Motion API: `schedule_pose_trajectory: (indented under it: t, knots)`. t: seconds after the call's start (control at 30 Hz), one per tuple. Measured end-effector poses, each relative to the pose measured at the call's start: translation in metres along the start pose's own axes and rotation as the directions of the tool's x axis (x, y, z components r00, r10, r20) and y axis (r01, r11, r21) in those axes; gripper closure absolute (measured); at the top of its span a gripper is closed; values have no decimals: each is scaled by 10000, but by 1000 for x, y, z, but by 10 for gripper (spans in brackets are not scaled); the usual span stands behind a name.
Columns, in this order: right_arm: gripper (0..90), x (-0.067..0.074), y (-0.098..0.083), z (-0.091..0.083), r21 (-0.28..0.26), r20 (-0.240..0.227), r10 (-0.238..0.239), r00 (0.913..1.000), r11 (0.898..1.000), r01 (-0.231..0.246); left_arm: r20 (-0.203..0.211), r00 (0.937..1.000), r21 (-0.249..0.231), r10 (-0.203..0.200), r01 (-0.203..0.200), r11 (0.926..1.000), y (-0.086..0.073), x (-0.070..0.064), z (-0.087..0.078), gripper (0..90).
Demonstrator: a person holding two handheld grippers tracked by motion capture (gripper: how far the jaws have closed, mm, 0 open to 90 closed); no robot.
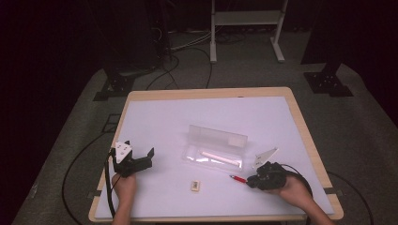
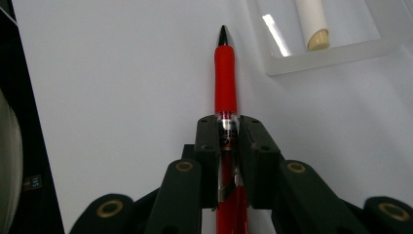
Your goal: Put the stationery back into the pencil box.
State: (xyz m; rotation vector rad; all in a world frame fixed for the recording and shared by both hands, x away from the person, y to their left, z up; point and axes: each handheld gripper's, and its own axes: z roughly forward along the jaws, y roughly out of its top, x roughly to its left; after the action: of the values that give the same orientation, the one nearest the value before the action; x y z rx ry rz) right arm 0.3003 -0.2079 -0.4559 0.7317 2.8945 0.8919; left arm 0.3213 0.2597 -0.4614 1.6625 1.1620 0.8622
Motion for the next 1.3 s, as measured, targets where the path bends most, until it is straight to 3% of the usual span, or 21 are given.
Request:
schedule_pose_trajectory:
  t: [0.4, 0.83, 1.3]
  knots:
    - [790, 1, 3, -2, -69, 18, 62, 10000, 10000, -62, -8, 10000, 16, 5, -5, 10000, 0, 0, 0, 0]
    - [789, -2, 19, -32, -873, 137, -70, 9999, 9961, 81, -16, 10000, 20, 16, -16, 10000, 0, 0, 0, 0]
    - [789, -3, 38, -40, -862, 196, -297, 9994, 9958, 313, -17, 10000, 20, 25, -25, 10000, 0, 0, 0, 0]
